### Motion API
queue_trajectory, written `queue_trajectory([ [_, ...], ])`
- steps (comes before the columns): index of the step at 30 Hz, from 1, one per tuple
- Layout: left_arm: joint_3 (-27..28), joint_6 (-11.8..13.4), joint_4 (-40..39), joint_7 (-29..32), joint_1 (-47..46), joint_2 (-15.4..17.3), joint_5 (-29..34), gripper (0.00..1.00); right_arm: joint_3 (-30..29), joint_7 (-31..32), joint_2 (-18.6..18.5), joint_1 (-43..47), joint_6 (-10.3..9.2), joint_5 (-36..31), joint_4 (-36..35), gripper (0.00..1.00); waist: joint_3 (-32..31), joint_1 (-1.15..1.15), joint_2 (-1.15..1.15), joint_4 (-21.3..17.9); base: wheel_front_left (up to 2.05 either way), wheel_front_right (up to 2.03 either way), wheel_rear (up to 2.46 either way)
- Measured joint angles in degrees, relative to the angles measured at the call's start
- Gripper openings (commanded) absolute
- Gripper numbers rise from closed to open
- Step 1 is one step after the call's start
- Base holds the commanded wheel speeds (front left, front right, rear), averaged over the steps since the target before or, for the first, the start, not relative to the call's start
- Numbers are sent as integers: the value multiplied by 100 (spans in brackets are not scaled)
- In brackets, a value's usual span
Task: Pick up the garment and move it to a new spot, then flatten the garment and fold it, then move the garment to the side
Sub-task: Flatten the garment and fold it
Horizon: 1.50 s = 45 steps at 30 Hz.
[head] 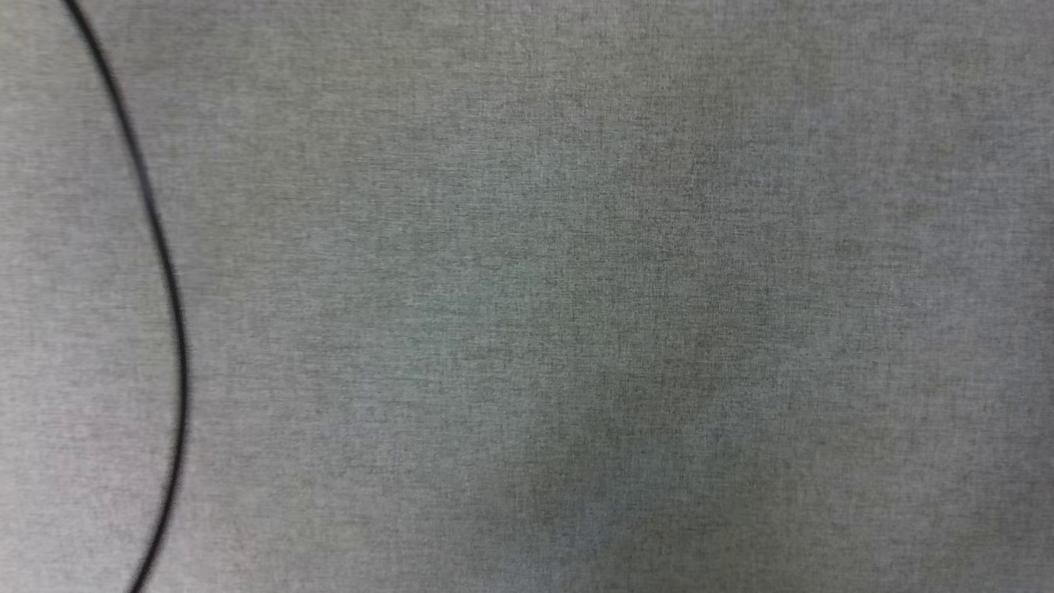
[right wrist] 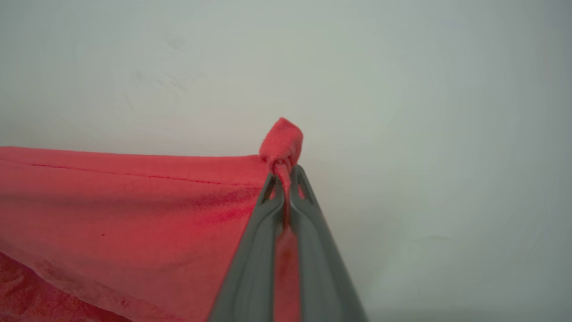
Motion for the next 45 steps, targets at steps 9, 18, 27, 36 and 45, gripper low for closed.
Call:
queue_trajectory([
  [9,164,-57,-945,-10,2184,-492,-24,0,463,-531,-15,1551,-1,668,9,0,-440,-1,0,67,0,0,0],
  [18,190,-76,-1524,-18,4531,-672,5,0,955,-783,-40,3364,-2,1391,-326,0,-1249,-2,0,81,0,0,0],
  [27,143,-7,-1482,-18,6406,-449,-63,0,1597,-859,-259,4853,-3,2158,-638,0,-2082,-4,1,102,0,0,0],
  [36,55,75,-1817,198,7903,-202,-282,0,2273,-794,-500,5822,-2,2777,-688,0,-2704,-3,1,177,0,0,0],
  [45,-57,153,-2372,643,8969,105,-446,0,2546,-598,-809,6725,-2,3459,-567,0,-3265,-3,1,267,0,0,0],
])
